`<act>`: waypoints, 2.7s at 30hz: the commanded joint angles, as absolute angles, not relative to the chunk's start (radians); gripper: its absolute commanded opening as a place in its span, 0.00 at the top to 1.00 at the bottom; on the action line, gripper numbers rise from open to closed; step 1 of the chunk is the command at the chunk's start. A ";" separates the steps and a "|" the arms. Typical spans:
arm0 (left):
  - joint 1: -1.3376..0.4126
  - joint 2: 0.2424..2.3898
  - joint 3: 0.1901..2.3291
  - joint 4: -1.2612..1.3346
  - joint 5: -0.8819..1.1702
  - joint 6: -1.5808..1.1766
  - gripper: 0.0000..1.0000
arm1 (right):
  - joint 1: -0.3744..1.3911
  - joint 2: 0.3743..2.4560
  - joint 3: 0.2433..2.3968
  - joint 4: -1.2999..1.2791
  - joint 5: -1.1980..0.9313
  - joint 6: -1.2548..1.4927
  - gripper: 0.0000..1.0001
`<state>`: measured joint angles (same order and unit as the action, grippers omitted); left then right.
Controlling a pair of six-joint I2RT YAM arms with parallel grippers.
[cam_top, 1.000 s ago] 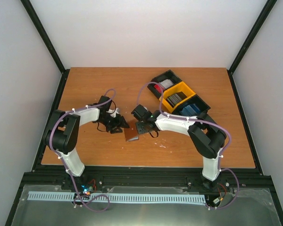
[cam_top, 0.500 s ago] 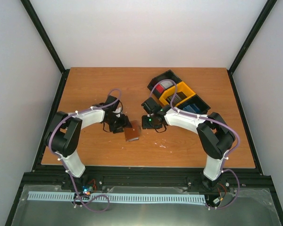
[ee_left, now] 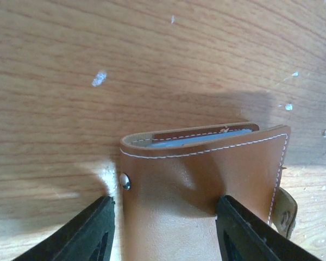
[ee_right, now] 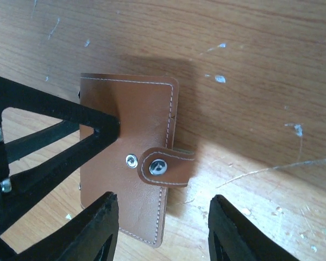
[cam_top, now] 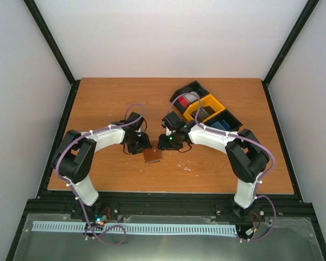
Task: Put the credit cards into the card holder
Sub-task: Close the card holder at the center of the board.
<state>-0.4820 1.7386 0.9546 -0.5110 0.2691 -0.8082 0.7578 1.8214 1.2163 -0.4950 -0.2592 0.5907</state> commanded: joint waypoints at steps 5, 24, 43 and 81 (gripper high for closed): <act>-0.523 1.885 0.842 -0.585 0.141 -0.848 0.56 | 0.755 1.899 1.281 -0.537 -0.249 0.553 0.57; -0.523 1.858 0.806 -0.489 0.201 -0.871 0.66 | 0.823 2.036 1.501 -0.744 -0.078 0.541 0.59; -0.523 1.853 0.797 -0.483 0.203 -0.867 0.66 | 0.834 2.013 1.529 -0.791 0.060 0.574 0.86; -0.523 1.834 0.783 -0.441 0.276 -0.874 0.66 | 0.836 1.964 1.415 -0.624 -0.182 0.569 0.97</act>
<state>-0.5003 1.7233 0.8757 -0.3328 0.2890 -0.8589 0.8268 1.9884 1.4387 -0.6907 -0.0978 0.5591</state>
